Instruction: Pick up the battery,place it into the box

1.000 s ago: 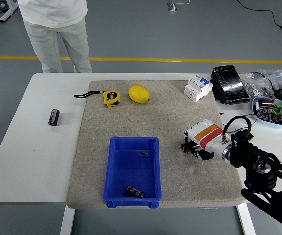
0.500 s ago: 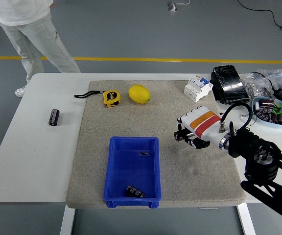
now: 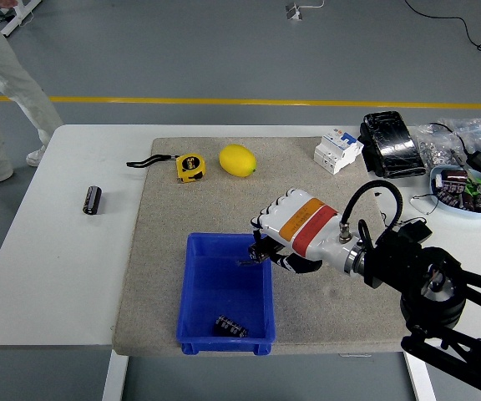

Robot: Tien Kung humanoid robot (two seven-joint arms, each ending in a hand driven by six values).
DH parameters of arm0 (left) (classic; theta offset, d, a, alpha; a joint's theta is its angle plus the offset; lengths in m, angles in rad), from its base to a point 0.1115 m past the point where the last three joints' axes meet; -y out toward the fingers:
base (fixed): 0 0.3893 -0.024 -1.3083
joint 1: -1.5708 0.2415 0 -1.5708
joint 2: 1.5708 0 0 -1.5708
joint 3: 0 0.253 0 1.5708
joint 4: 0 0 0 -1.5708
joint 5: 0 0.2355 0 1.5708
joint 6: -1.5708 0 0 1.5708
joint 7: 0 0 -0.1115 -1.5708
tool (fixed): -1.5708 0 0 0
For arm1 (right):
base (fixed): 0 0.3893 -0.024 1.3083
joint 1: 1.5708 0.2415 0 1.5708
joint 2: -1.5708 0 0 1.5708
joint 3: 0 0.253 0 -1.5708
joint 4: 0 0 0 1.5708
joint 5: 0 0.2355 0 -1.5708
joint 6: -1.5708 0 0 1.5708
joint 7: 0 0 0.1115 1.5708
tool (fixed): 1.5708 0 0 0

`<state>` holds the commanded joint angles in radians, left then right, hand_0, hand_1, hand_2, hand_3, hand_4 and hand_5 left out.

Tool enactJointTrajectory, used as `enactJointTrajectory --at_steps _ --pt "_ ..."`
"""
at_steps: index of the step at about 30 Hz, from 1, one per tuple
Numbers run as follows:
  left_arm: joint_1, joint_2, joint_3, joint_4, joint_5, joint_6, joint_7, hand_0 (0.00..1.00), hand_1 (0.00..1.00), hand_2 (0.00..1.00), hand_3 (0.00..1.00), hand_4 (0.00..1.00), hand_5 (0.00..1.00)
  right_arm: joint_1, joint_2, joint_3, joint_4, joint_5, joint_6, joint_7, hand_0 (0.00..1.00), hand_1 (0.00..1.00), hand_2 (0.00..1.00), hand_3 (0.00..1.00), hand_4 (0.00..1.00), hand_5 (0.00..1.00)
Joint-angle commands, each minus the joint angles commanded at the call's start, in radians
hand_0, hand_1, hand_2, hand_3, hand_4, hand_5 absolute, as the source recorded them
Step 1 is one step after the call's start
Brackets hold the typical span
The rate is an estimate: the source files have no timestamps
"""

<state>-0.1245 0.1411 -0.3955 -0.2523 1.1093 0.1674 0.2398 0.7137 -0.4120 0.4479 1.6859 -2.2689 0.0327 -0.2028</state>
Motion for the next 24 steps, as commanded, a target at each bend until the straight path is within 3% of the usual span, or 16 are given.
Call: enactJointTrajectory --at_steps 5,13,14,19,20,24 --pt "-0.001 0.001 -0.003 0.000 0.005 -0.002 0.001 0.700 0.681 0.728 0.626 0.648 0.654 0.030 0.005 -0.085 0.048 0.000 0.038 -0.005 0.391 0.433 0.482 0.489 0.756 0.109" --pt "-0.002 0.003 -0.010 -0.001 0.017 -0.006 0.003 0.700 0.681 0.727 0.626 0.648 0.654 0.070 0.064 -0.183 0.011 0.000 0.079 -0.017 0.397 0.457 0.511 0.499 0.777 0.144" --pt "-0.002 0.003 -0.010 -0.001 0.017 -0.005 0.002 0.700 0.680 0.727 0.625 0.648 0.654 0.073 0.070 -0.186 0.008 0.000 0.079 -0.017 0.393 0.500 0.562 0.564 0.813 0.173" --pt "-0.001 0.005 -0.015 -0.001 0.026 -0.009 0.004 0.700 0.680 0.727 0.625 0.648 0.654 0.079 0.091 -0.184 -0.006 0.000 0.070 -0.022 0.393 0.500 0.562 0.564 0.813 0.173" --pt "0.000 0.005 -0.017 -0.002 0.030 -0.011 0.006 0.700 0.680 0.727 0.626 0.648 0.654 0.079 0.094 -0.182 -0.008 0.000 0.066 -0.022 0.394 0.533 0.628 0.684 0.855 0.187" --pt "0.002 0.008 -0.023 -0.001 0.038 -0.015 0.009 0.700 0.680 0.727 0.626 0.648 0.654 0.081 0.099 -0.179 -0.016 0.000 0.068 -0.026 0.394 0.533 0.628 0.684 0.855 0.187"
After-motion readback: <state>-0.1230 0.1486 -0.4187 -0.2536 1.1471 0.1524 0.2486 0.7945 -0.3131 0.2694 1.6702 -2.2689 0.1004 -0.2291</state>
